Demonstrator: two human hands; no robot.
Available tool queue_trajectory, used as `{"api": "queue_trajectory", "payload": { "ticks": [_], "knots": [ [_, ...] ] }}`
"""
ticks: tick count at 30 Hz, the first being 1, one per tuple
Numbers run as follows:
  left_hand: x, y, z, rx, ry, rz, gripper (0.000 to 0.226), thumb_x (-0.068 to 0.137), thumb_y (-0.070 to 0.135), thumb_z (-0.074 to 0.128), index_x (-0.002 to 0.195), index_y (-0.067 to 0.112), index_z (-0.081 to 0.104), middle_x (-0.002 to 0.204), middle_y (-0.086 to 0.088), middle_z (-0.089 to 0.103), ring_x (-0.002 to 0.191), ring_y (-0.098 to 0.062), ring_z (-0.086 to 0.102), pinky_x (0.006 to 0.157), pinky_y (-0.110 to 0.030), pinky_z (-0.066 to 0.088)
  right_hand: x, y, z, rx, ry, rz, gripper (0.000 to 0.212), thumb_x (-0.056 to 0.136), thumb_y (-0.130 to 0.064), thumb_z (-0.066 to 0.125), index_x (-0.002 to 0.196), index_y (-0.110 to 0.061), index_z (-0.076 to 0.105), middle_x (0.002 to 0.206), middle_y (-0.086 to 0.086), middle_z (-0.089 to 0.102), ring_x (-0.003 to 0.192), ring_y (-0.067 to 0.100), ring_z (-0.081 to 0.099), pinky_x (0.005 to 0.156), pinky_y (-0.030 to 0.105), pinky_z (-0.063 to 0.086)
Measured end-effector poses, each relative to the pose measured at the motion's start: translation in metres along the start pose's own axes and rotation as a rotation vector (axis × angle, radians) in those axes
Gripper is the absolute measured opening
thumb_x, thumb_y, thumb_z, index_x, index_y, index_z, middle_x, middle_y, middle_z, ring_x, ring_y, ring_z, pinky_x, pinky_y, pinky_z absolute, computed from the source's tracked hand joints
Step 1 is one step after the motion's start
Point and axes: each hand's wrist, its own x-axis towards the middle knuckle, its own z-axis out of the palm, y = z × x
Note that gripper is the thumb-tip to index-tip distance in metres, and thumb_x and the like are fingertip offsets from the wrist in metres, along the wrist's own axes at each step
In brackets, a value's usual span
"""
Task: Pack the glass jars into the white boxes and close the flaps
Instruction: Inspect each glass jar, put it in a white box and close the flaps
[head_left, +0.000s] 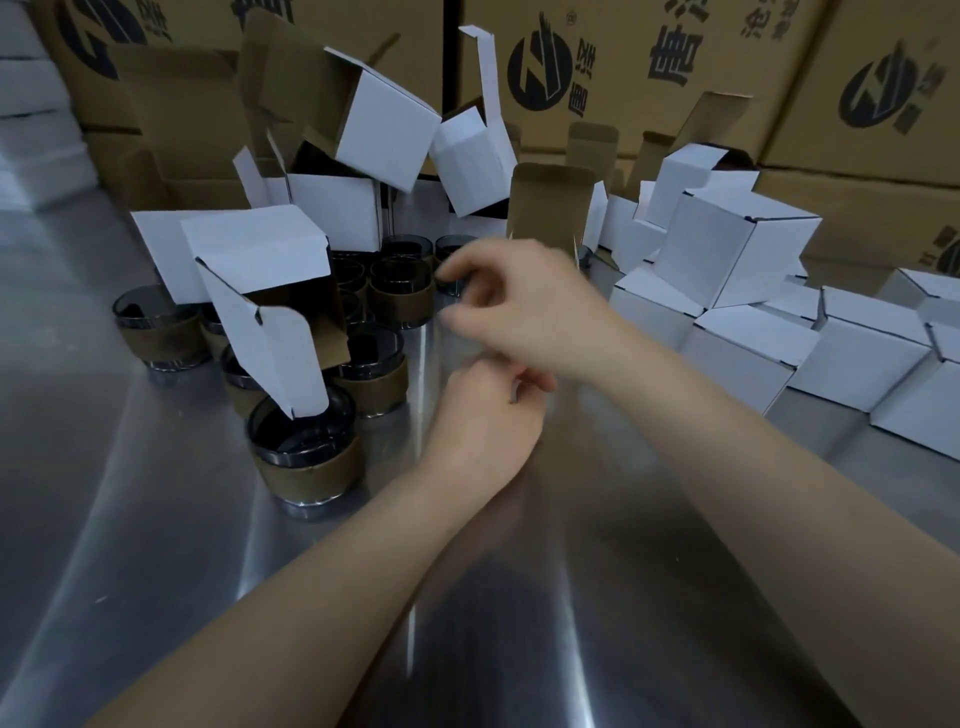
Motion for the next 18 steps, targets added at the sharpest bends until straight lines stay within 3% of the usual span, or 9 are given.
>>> {"api": "queue_trajectory", "payload": {
  "ticks": [1,3,4,6,8,10,11,15,18],
  "knots": [
    [-0.001,0.0,0.002,0.072,-0.024,-0.013,0.029,0.09,0.008,0.053,0.071,0.031,0.054,0.072,0.016,0.052,0.079,-0.007,0.053,0.074,-0.02,0.04,0.004,-0.005,0.005,0.032,-0.158,0.004,0.048,0.083,-0.034,0.071,0.129,-0.027,0.057,0.102,-0.011,0.064,0.093,0.005,0.059,0.073,0.013,0.043],
    [0.0,-0.003,0.008,0.314,-0.074,-0.058,0.016,0.096,0.025,0.048,0.083,0.032,0.054,0.091,0.005,0.055,0.104,-0.02,0.054,0.095,-0.036,0.042,0.013,-0.01,0.017,-0.019,-0.4,0.007,0.074,0.082,-0.039,0.073,0.146,-0.024,0.039,0.135,-0.003,0.053,0.119,0.012,0.052,0.089,0.02,0.042],
    [0.0,-0.003,0.011,0.456,-0.099,-0.085,0.019,0.097,0.031,0.041,0.101,0.026,0.059,0.109,-0.003,0.057,0.115,-0.026,0.051,0.102,-0.043,0.039,0.017,-0.011,0.023,-0.047,-0.461,0.005,0.082,0.081,-0.039,0.074,0.15,-0.022,0.032,0.145,-0.002,0.045,0.127,0.015,0.047,0.094,0.023,0.041],
    [-0.001,0.0,0.011,0.57,-0.169,-0.161,0.041,0.098,0.032,0.031,0.127,0.012,0.052,0.127,-0.01,0.053,0.125,-0.028,0.046,0.107,-0.04,0.034,0.025,-0.012,0.031,-0.055,-0.495,0.001,0.09,0.079,-0.038,0.077,0.152,-0.021,0.026,0.151,-0.001,0.038,0.133,0.018,0.042,0.096,0.025,0.039],
    [-0.001,0.001,0.008,0.442,-0.174,-0.131,0.027,0.098,0.021,0.038,0.105,0.006,0.06,0.104,-0.012,0.062,0.116,-0.034,0.054,0.092,-0.037,0.04,0.032,-0.013,0.036,-0.04,-0.491,0.003,0.094,0.077,-0.036,0.08,0.152,-0.021,0.026,0.151,-0.001,0.038,0.133,0.018,0.042,0.095,0.025,0.039],
    [-0.002,0.003,0.002,0.245,-0.143,-0.129,0.022,0.092,0.012,0.051,0.071,0.012,0.057,0.063,-0.001,0.051,0.092,-0.041,0.063,0.069,-0.036,0.043,0.035,-0.014,0.04,-0.019,-0.489,0.008,0.094,0.075,-0.035,0.082,0.151,-0.02,0.028,0.149,-0.001,0.04,0.131,0.019,0.044,0.099,0.028,0.042],
    [-0.002,0.004,0.0,0.212,-0.139,-0.124,0.023,0.091,0.011,0.053,0.068,0.01,0.056,0.057,0.001,0.046,0.086,-0.042,0.063,0.065,-0.035,0.042,0.035,-0.014,0.041,-0.01,-0.484,0.007,0.093,0.074,-0.035,0.082,0.15,-0.02,0.03,0.148,-0.001,0.042,0.13,0.019,0.045,0.1,0.029,0.043],
    [-0.002,0.004,-0.001,0.244,-0.185,-0.127,0.04,0.094,0.017,0.051,0.056,0.022,0.04,0.054,0.005,0.042,0.084,-0.04,0.063,0.063,-0.034,0.041,0.033,-0.011,0.042,0.017,-0.454,-0.006,0.081,0.071,-0.036,0.084,0.14,-0.02,0.044,0.133,-0.003,0.052,0.115,0.015,0.053,0.089,0.027,0.048],
    [-0.002,0.002,0.002,0.253,-0.162,-0.044,0.029,0.095,0.021,0.05,0.066,0.018,0.049,0.072,-0.008,0.062,0.089,-0.037,0.063,0.073,-0.039,0.048,0.028,-0.004,0.036,0.035,-0.388,0.003,0.066,0.067,-0.034,0.085,0.124,-0.021,0.053,0.114,-0.006,0.058,0.1,0.011,0.058,0.083,0.028,0.053]
  ]
}}
